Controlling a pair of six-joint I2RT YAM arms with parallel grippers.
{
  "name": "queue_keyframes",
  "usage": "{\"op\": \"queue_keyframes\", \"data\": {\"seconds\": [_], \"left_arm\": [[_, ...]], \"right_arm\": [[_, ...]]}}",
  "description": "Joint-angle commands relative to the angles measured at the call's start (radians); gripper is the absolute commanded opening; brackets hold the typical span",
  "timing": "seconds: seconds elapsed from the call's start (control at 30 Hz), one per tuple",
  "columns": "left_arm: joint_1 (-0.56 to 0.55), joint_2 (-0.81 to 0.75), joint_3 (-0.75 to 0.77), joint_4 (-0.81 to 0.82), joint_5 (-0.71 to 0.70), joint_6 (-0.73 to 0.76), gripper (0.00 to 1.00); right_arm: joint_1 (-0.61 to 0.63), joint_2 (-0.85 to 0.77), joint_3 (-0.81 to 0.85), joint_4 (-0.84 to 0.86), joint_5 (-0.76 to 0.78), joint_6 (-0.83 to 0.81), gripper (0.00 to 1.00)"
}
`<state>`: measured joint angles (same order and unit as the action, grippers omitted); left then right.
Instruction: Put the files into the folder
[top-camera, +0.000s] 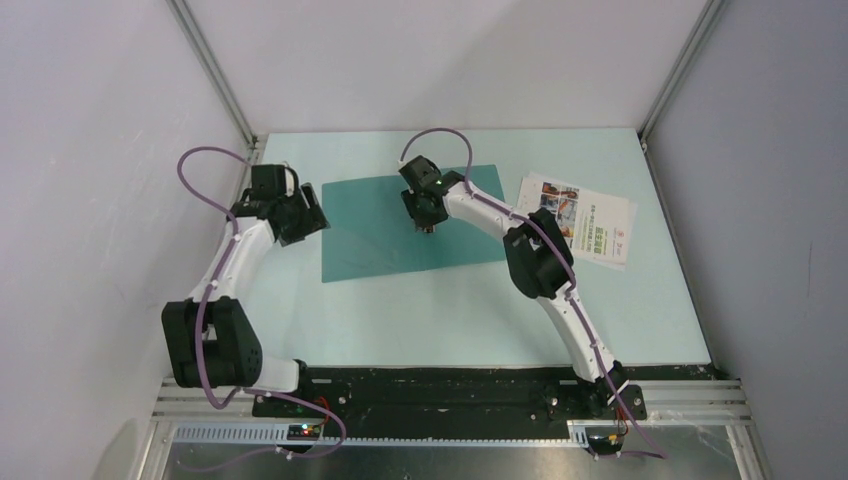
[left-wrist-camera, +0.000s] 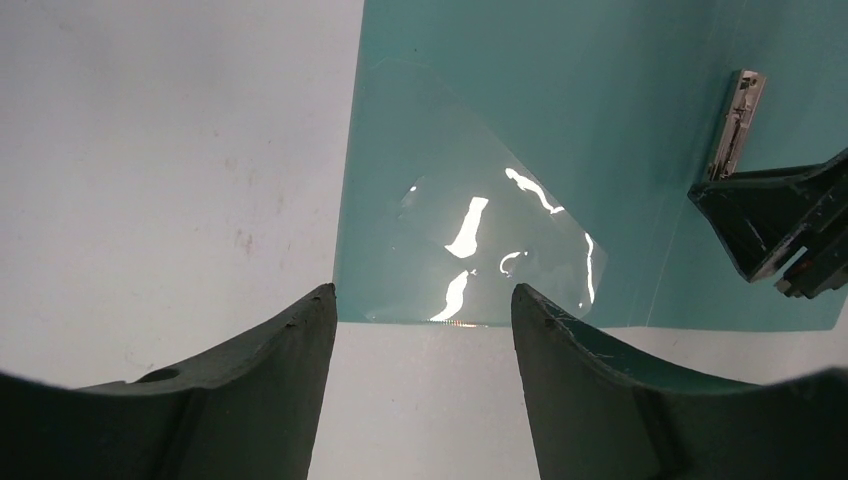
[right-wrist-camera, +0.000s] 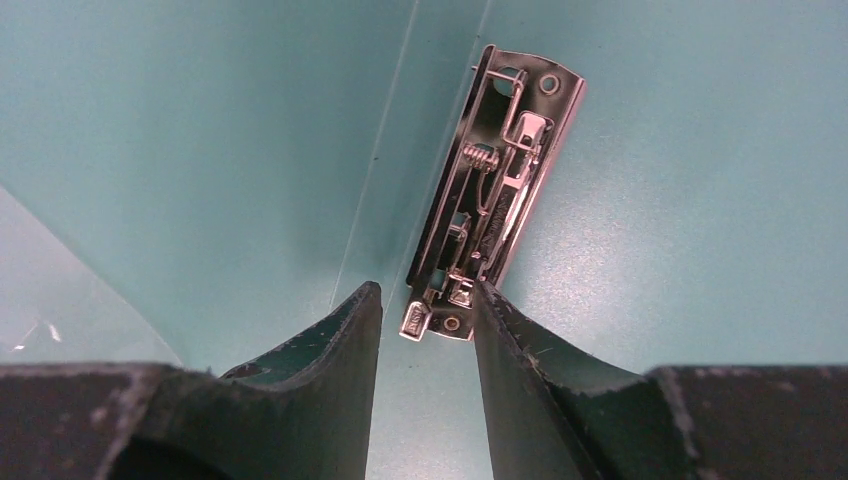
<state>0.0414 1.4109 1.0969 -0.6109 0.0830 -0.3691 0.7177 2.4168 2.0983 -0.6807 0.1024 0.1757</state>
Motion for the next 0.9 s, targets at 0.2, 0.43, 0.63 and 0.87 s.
{"op": "queue_keyframes", "data": {"seconds": [0.2,0.43,0.63,0.87], "left_arm": [[-0.006,-0.075,-0.027,0.038,0.017,-0.020,0.70],[-0.007,-0.074,-0.035,0.041,0.040,-0.036,0.69],[-0.024,-0.029,-0.027,0.042,0.049,-0.054,0.70],[-0.137,0.107,0.053,0.039,0.011,-0.196,0.70]], "right_arm": [[0.012,0.012,-0.021,0.006,0.030,-0.022,0.31],[0.023,-0.053,-0.146,-0.001,0.007,-0.059,0.15],[0.028,-0.167,-0.286,0.000,-0.042,-0.066,0.10],[0.047,-0.234,-0.321,-0.013,-0.061,-0.030,0.10]]}}
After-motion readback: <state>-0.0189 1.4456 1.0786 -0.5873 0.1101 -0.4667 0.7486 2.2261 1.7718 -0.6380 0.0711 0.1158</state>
